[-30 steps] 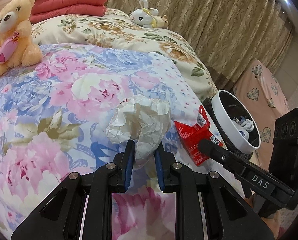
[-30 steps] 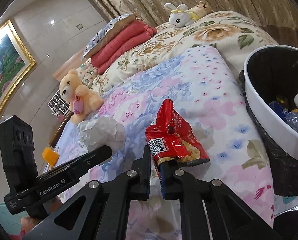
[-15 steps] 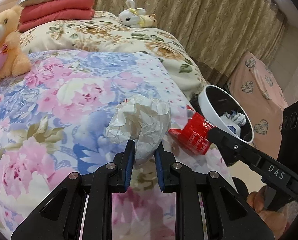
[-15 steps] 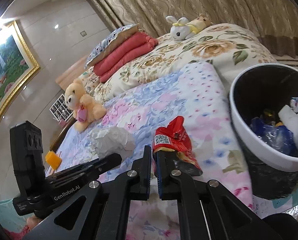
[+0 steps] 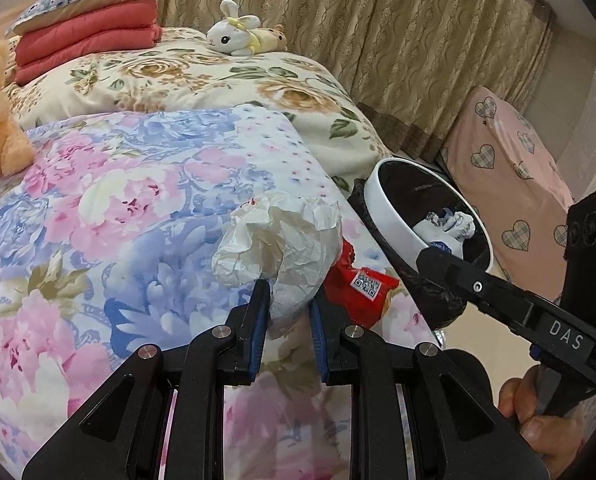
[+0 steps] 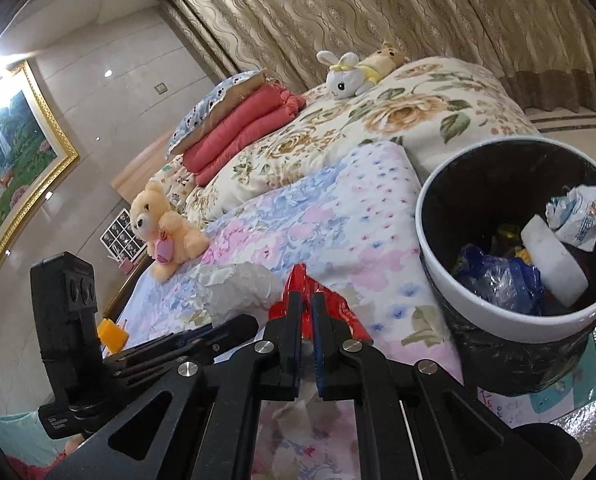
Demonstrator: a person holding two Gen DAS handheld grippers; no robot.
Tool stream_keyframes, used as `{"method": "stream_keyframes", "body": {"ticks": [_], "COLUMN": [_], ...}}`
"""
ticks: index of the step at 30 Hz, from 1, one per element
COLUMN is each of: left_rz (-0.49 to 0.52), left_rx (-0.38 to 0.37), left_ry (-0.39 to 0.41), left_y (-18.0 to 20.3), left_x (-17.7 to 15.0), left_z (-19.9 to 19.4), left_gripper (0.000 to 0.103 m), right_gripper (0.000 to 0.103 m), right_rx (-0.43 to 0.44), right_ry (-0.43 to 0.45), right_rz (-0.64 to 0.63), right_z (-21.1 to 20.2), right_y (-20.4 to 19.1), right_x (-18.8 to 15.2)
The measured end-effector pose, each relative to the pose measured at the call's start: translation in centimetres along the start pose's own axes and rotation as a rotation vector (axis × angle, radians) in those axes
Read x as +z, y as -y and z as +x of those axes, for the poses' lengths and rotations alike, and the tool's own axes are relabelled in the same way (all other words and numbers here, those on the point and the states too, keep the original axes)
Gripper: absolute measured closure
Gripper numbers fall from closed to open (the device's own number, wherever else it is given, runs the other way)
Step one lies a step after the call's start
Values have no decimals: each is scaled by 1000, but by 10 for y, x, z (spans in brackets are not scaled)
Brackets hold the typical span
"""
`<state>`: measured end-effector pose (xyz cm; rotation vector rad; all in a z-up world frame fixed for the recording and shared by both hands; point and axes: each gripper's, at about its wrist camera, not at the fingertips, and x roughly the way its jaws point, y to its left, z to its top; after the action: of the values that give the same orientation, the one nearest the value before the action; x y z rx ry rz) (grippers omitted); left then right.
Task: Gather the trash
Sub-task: 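Lift the tissue and red wrapper and carry both toward the bin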
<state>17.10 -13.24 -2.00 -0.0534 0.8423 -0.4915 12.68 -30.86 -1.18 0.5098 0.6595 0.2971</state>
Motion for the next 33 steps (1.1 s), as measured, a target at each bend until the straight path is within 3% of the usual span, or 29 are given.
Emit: {"method": "stream_keyframes", "body": {"ticks": [2, 3, 4, 6, 11, 15, 17, 21, 22, 25, 33], "left_rz": [-4, -10, -16, -22, -65, -87, -90, -90, -88, -82, -41], "left_rx": [7, 10, 14, 26, 53, 64, 66, 62, 59, 52, 26], "left_ry": [-3, -6, -8, -7, -13, -17, -18, -24, -25, -28, -34], "left_y": [-3, -6, -8, -13, -36, -49, -51, -51, -50, -47, -28], "left_x": [-2, -3, -4, -5, -9, -12, -14, -15, -15, -15, -11], "left_z": [0, 1, 1, 0, -1, -1, -1, 0, 1, 3, 5], "left_gripper": [84, 84, 84, 84, 84, 84, 84, 84, 84, 84, 84], "right_gripper": [91, 84, 67, 43, 42, 26, 28, 63, 67, 73, 73], "right_rx": [-22, -29, -31, -28, -27, -48, -69, -67, -69, -76, -81], "right_ry": [-4, -8, -12, -22, -99, -137, -149, -154, -147, -130, -84], "right_rz": [2, -3, -2, -4, -19, -66, -73, -67, -72, -83, -87], "right_z": [3, 5, 7, 12, 37, 54, 61, 64, 62, 57, 35], "right_y": [2, 2, 3, 3, 0, -7, -7, -6, -7, -8, -8], "right_x": [-3, -5, -7, -10, -18, -23, -24, -24, -24, -22, -13]}}
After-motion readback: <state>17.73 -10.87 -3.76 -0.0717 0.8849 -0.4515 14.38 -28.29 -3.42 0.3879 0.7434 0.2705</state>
